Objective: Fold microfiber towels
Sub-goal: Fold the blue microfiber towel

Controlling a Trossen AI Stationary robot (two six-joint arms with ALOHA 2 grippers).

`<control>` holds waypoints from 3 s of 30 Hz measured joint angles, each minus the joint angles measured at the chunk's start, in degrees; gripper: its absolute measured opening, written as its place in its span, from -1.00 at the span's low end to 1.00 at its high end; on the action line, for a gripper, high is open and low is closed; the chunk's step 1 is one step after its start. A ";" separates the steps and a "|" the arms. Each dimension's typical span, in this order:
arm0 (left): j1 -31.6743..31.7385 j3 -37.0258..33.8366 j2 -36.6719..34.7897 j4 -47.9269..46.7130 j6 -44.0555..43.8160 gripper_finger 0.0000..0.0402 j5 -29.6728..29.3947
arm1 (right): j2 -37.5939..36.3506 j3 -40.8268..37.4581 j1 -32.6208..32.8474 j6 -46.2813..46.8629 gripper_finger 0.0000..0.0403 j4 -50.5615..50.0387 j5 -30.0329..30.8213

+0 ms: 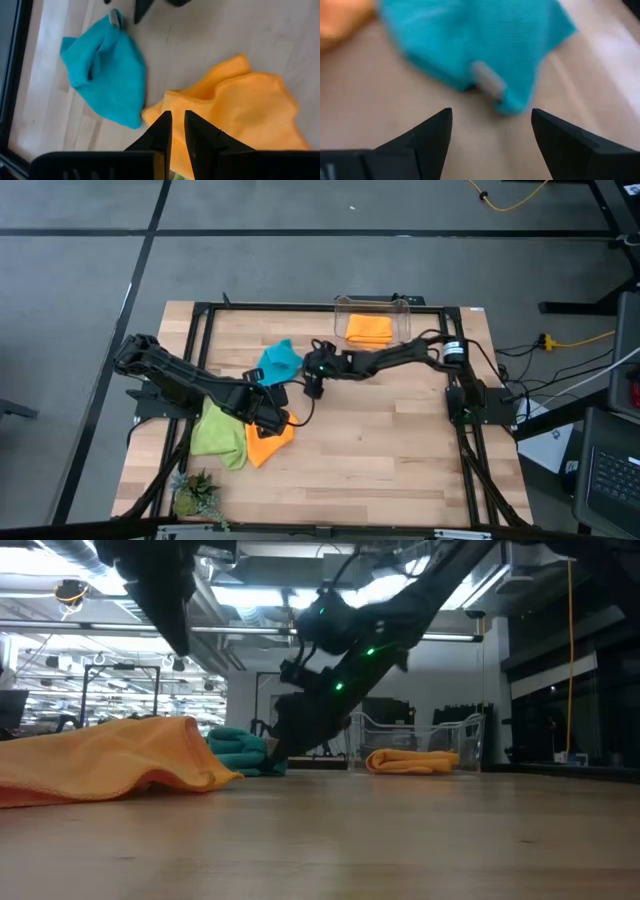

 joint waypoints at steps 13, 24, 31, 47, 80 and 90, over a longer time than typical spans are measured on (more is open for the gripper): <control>0.05 -3.06 0.00 2.41 -0.01 -0.78 -0.02 | 2.39 3.13 -1.42 4.21 0.02 0.46 0.46; 0.14 -3.06 0.00 6.89 0.75 -0.78 -0.72 | 2.37 3.13 -0.95 7.16 -0.93 -0.95 1.51; 0.14 -3.06 0.04 11.26 3.04 -0.78 -2.33 | -4.67 3.10 2.44 1.23 -0.97 -9.92 5.55; 2.00 -3.08 0.47 39.81 24.75 -0.78 -8.91 | -32.09 3.10 12.97 -0.45 -0.98 -38.75 -1.09; 6.37 -3.06 8.59 59.06 22.60 -0.78 0.69 | -44.74 3.08 18.07 -2.97 -0.98 -32.02 6.89; 10.74 -3.06 8.59 46.40 26.36 -0.78 -7.10 | -47.23 3.08 18.34 4.62 -0.98 -35.10 -13.92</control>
